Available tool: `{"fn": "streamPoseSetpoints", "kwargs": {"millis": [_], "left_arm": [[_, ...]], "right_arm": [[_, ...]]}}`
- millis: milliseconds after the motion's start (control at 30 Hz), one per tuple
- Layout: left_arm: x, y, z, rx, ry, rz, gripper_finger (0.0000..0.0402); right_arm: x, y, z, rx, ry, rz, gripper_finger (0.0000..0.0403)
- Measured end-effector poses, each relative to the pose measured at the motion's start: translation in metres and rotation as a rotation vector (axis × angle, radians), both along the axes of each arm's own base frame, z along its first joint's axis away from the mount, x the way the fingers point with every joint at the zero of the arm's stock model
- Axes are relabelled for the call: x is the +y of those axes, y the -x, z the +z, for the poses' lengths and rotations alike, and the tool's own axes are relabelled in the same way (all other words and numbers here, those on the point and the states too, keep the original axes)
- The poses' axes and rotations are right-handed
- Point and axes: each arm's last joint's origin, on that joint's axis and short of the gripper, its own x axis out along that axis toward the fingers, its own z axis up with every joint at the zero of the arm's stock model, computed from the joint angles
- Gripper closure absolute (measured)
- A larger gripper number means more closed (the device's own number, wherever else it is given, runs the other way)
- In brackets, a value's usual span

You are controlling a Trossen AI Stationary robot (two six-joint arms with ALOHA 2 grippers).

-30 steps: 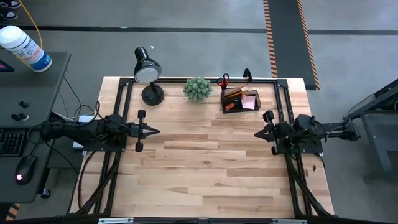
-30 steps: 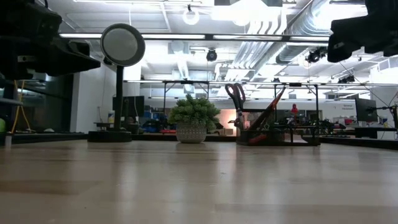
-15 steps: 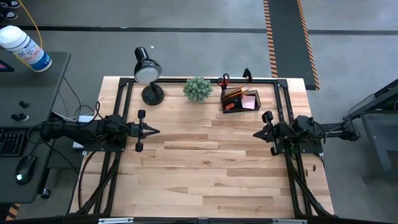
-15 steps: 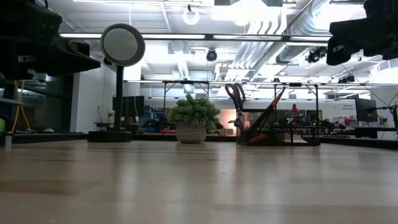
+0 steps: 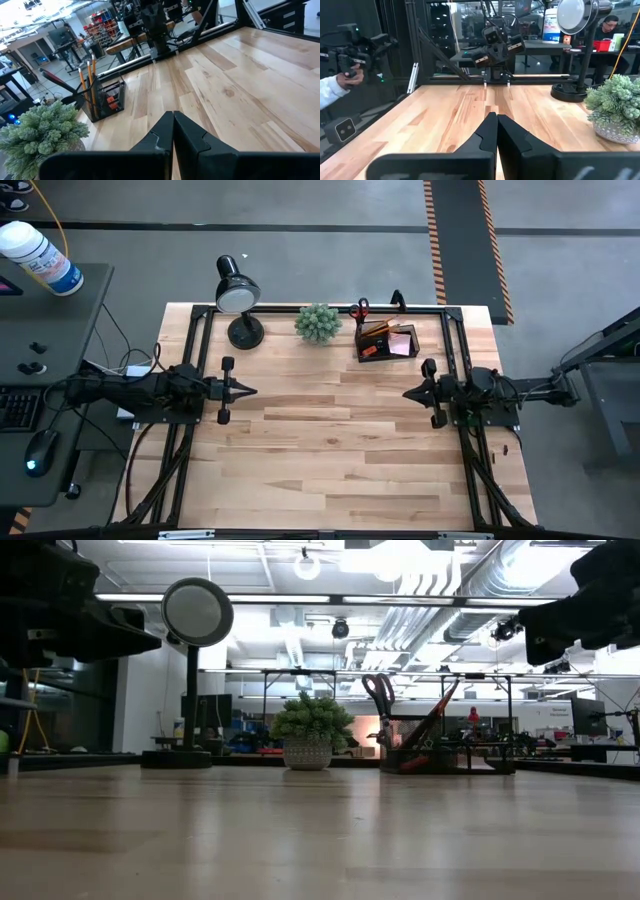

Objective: Pick and place office supplies into organizer
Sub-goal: Return To Home Position

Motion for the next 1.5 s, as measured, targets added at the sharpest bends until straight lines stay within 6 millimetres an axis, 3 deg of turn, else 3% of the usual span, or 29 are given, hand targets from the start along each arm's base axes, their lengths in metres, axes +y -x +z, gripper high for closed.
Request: {"fn": "streamPoseSetpoints", "kwargs": {"millis": [267, 500, 767, 1000, 1500], "left_arm": [[0.0003, 0.0000, 0.0000, -0.006, 0.056, 0.018, 0.0401], [0.0039, 0.0004, 0.0023, -0.071, 0.268, 0.170, 0.0401], [0.0065, 0.0010, 0.0035, -0.109, 0.317, 0.267, 0.0401], [0.0027, 0.0002, 0.0016, -0.063, 0.300, 0.134, 0.0401], [0.0034, 0.0001, 0.0018, -0.064, 0.271, 0.154, 0.0401]], "right_arm": [[-0.0001, 0.0000, -0.0002, 0.001, 0.003, -0.002, 0.0403], [-0.0001, 0.0000, -0.0004, 0.002, 0.008, -0.002, 0.0403], [-0.0001, -0.0001, -0.0005, 0.004, 0.009, -0.003, 0.0403], [-0.0001, -0.0001, -0.0007, 0.004, 0.009, -0.003, 0.0403], [0.0000, -0.0001, -0.0008, 0.006, 0.001, -0.002, 0.0403]]}}
